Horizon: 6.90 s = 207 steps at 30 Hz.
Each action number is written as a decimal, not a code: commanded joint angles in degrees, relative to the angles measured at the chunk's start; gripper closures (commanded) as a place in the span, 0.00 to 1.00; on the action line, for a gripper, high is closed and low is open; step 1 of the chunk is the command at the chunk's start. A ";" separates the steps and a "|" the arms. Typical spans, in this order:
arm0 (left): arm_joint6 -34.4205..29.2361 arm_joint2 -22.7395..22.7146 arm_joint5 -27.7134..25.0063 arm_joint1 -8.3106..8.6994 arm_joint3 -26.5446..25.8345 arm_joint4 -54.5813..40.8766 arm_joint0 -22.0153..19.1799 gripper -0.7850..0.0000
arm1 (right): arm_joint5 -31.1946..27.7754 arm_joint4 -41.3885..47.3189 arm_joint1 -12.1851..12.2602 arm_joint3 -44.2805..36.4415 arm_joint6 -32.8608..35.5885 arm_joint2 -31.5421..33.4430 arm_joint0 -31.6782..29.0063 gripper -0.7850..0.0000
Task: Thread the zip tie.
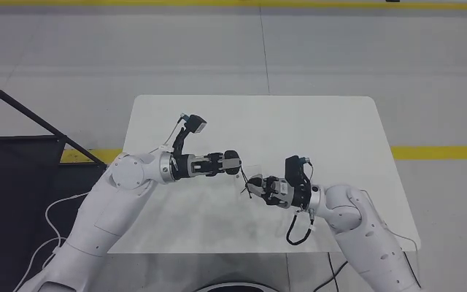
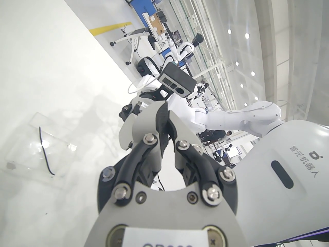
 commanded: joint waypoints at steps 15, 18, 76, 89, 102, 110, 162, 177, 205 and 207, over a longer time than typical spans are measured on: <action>2.29 -0.51 0.16 -0.42 2.70 -1.01 -0.54 1.00 | -3.17 2.26 1.14 -2.09 -2.06 -1.52 0.20 1.00; 2.45 -0.63 0.08 -0.53 3.49 -1.62 -0.81 1.00 | -3.17 2.71 1.74 -2.93 -2.89 -1.92 0.11 1.00; 2.66 -4.20 1.28 -1.18 8.34 -5.23 -0.02 0.00 | -2.12 -17.84 16.71 -6.32 -38.67 -11.89 2.05 1.00; -8.44 -2.26 -0.25 -1.67 4.43 -13.99 1.13 0.00 | -0.55 -13.32 16.10 -7.87 -31.23 -10.72 0.96 1.00; -5.66 1.95 0.08 -3.12 5.19 -10.96 -1.32 0.51 | -0.98 -10.67 14.43 -6.51 -26.47 -12.04 3.05 1.00; -2.60 2.96 -0.39 -3.83 6.62 -9.48 -2.30 0.63 | -1.77 -10.21 13.63 -5.32 -25.59 -12.00 3.54 1.00; 1.34 -1.94 -2.54 -4.01 7.11 -5.69 -0.14 1.00 | -3.17 -15.44 15.04 -9.71 -33.01 -9.33 -0.54 1.00; -1.22 -1.71 -1.08 -4.11 6.05 -6.54 -0.25 0.00 | 7.33 -14.36 14.63 -11.63 -19.57 -10.61 0.89 1.00; -3.21 -15.92 -2.64 -1.55 5.48 -15.48 7.90 0.00 | 51.71 -80.45 12.54 -41.92 32.55 -19.82 -9.39 1.00; -3.21 -15.92 -2.64 -1.55 5.48 -15.48 7.90 0.00 | 51.13 -82.02 11.14 -40.62 35.01 -22.74 -7.34 1.00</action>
